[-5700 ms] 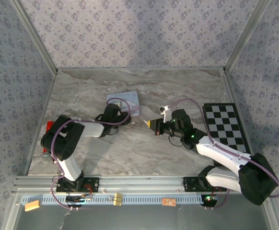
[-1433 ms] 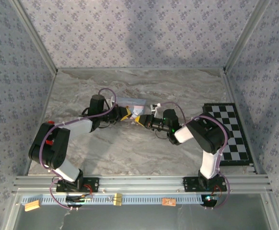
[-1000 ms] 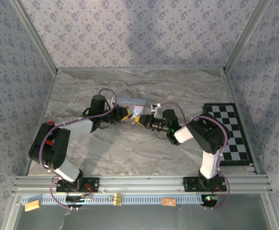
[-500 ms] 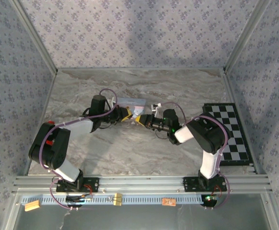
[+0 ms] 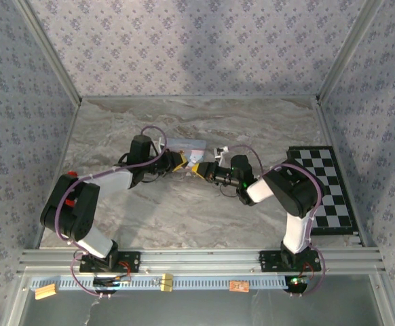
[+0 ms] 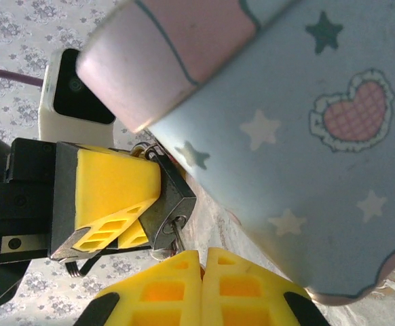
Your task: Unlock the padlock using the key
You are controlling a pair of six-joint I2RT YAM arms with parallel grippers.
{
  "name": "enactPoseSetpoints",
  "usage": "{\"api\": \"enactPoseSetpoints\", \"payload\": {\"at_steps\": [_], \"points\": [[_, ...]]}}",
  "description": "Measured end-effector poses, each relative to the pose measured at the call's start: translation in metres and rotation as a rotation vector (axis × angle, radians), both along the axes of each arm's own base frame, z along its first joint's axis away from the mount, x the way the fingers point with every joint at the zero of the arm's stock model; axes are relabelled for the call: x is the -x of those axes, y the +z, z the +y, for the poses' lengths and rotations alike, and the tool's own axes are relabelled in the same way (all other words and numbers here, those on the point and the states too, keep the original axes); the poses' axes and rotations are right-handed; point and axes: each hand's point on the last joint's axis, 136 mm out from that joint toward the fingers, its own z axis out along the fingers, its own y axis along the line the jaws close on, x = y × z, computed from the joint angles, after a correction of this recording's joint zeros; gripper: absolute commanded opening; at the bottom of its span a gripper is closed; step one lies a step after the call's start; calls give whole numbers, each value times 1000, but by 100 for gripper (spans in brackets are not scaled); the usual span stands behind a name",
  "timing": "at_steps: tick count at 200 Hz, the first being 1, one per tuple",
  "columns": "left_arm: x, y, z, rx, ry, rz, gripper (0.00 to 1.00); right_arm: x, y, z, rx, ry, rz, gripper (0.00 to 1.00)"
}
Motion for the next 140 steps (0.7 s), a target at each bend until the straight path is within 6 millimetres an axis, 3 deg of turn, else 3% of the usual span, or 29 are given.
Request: {"api": "enactPoseSetpoints", "payload": {"at_steps": [140], "points": [[2,2,-7,-7,10,-12,0,-4,2,-6,-23,13,28,0]]}}
